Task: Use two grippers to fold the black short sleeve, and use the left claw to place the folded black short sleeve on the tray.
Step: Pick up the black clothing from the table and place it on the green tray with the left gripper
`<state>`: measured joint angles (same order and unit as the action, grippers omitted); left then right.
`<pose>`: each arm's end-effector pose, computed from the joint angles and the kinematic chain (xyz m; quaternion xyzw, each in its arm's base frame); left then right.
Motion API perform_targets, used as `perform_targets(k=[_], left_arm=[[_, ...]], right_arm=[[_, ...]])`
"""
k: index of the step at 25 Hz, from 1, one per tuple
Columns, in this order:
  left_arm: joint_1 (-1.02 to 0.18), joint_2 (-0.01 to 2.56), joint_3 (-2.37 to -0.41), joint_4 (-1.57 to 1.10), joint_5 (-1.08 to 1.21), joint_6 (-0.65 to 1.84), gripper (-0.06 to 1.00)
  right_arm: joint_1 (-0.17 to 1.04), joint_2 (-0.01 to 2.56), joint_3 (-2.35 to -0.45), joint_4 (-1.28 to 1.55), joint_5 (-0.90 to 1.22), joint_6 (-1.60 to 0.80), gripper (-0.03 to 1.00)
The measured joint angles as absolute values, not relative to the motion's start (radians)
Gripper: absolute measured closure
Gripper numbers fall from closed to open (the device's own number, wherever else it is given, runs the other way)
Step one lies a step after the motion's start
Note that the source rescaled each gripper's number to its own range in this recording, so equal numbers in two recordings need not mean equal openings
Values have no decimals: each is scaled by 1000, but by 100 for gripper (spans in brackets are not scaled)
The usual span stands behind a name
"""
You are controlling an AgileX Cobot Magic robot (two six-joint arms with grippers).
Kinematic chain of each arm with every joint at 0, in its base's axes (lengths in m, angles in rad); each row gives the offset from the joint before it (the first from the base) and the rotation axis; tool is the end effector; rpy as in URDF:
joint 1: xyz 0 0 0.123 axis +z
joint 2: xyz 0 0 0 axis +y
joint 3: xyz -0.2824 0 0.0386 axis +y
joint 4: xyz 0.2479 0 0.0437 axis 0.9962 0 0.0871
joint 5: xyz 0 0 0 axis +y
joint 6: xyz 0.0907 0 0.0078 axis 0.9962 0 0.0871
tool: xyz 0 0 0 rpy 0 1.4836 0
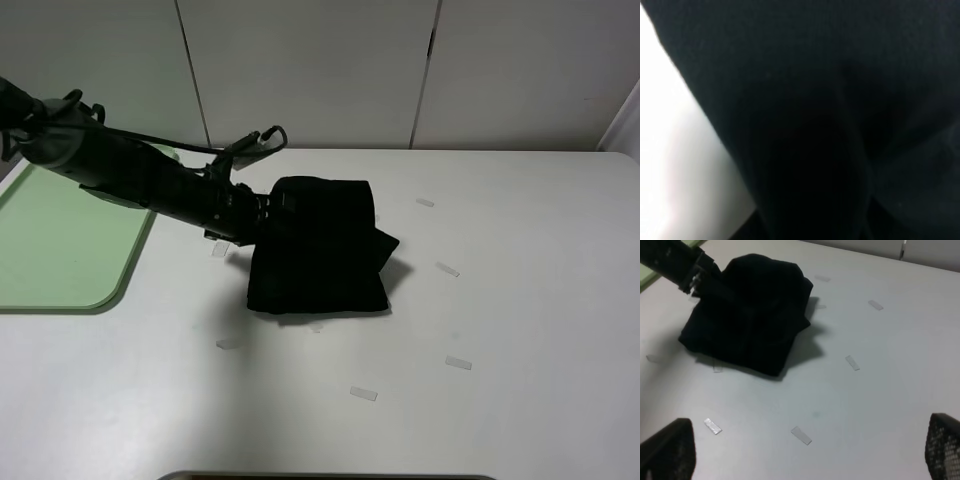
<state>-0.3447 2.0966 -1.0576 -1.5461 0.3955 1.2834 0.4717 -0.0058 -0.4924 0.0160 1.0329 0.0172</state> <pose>0.3519 -0.1637 0.0875 0.0981 0.9322 -0.2664 0.2246 -0.0039 -0.0006 0.2773 -0.1909 0.8245 0.1367 0.5148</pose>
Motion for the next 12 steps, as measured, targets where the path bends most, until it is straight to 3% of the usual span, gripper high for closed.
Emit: perform_targets(k=[12], left_arm=[[-117, 1977, -1138, -677, 464, 917, 74]], right_arm=[[472, -6, -492, 16, 1033, 17, -3]])
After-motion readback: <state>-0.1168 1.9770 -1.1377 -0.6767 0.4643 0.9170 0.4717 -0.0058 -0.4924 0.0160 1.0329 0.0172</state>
